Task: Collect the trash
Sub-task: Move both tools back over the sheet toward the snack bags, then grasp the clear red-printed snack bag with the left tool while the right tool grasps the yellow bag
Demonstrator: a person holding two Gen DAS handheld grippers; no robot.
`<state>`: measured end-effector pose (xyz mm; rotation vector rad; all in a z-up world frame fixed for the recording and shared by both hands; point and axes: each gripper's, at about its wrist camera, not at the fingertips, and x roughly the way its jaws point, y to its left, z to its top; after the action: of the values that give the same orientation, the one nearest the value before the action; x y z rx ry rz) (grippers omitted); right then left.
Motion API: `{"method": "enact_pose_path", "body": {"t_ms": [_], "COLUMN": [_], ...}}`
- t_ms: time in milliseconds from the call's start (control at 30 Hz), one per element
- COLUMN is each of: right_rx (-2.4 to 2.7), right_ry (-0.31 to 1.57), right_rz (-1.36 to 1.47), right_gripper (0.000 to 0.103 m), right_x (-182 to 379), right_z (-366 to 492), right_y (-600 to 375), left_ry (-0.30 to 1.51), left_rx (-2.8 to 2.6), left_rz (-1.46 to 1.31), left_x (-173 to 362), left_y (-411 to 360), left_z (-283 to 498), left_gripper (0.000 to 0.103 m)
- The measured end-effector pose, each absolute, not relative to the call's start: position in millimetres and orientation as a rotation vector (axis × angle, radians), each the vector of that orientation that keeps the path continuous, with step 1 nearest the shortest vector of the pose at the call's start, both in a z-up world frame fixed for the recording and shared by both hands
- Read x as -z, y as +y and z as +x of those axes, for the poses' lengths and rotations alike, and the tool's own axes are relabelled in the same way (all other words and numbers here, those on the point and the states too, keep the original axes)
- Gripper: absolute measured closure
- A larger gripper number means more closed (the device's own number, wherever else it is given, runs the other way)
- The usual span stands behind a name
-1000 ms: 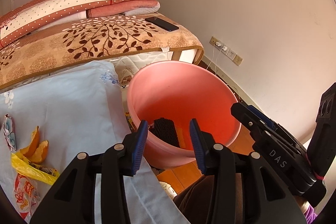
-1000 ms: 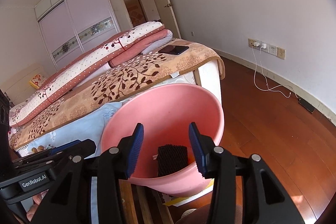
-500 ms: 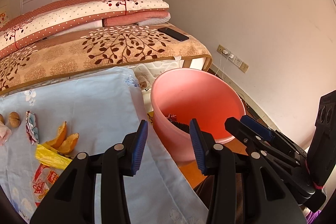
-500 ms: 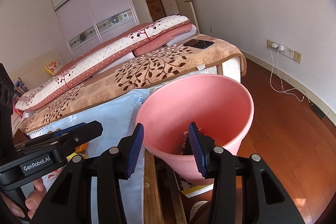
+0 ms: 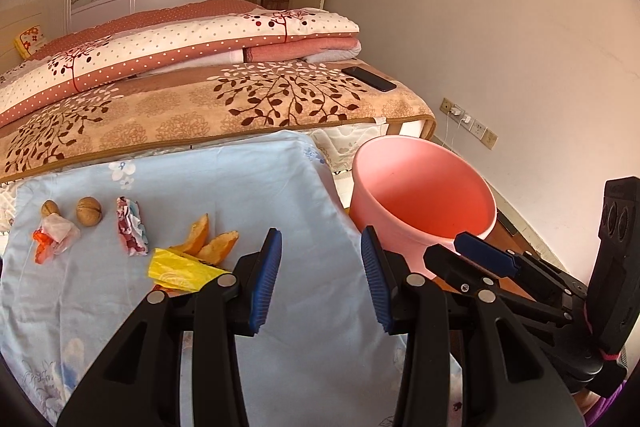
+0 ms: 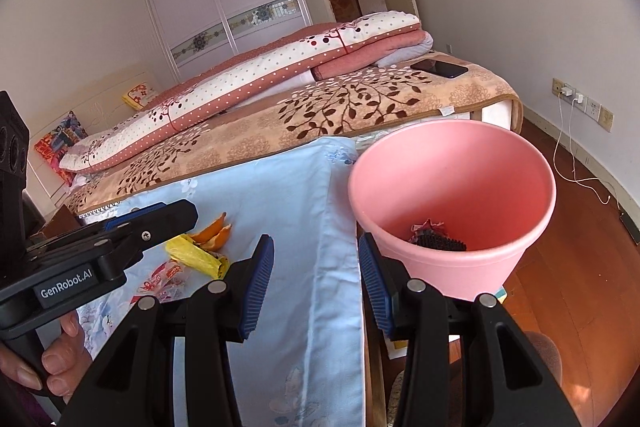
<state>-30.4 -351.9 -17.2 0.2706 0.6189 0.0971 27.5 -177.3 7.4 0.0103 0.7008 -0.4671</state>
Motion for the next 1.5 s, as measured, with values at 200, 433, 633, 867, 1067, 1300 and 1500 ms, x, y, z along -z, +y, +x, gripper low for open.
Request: {"method": "enact_pose_path", "body": {"t_ms": [200,433,633,867,1067,1300,1500], "right_rx": [-0.138,-0.172,-0.196,-0.221,-0.228,-0.231,-0.264], "right_ry": [0.629,0.636,0.653,0.68,0.694,0.71,0.72], "right_rz": [0.226,0.183,0.163,0.144,0.134,0.126,0.116], "right_gripper": [0.059,0.059,0.059,0.059,0.059,0.059,0.058], "right_x": [16.0,15.5,18.6,25.7,28.5,31.8,33.0], "right_z": [-36.0,-37.4,-34.6,-29.2,-25.3,-20.0,-14.5], "right_y": [-330.3,-312.9,-300.8,-290.2,-287.3,-284.1,-277.1], "left_ry": [0.711,0.725,0.767,0.837,0.85,0.904,0.936], "left_rx": [0.419,0.349,0.292,0.289,0.318,0.333,0.351], "left_rz": [-0.021,-0.054,-0.075,-0.058,-0.005,0.021,0.003], "left_x": [-3.8,6.0,20.1,39.2,47.3,64.0,75.1], "left_y": [-142.5,-94.7,-58.2,-42.5,-53.9,-60.8,-57.7], "left_z": [25.8,23.1,23.6,27.5,38.9,66.0,75.0], "left_gripper": [0.061,0.061,0.061,0.061,0.061,0.061,0.061]}}
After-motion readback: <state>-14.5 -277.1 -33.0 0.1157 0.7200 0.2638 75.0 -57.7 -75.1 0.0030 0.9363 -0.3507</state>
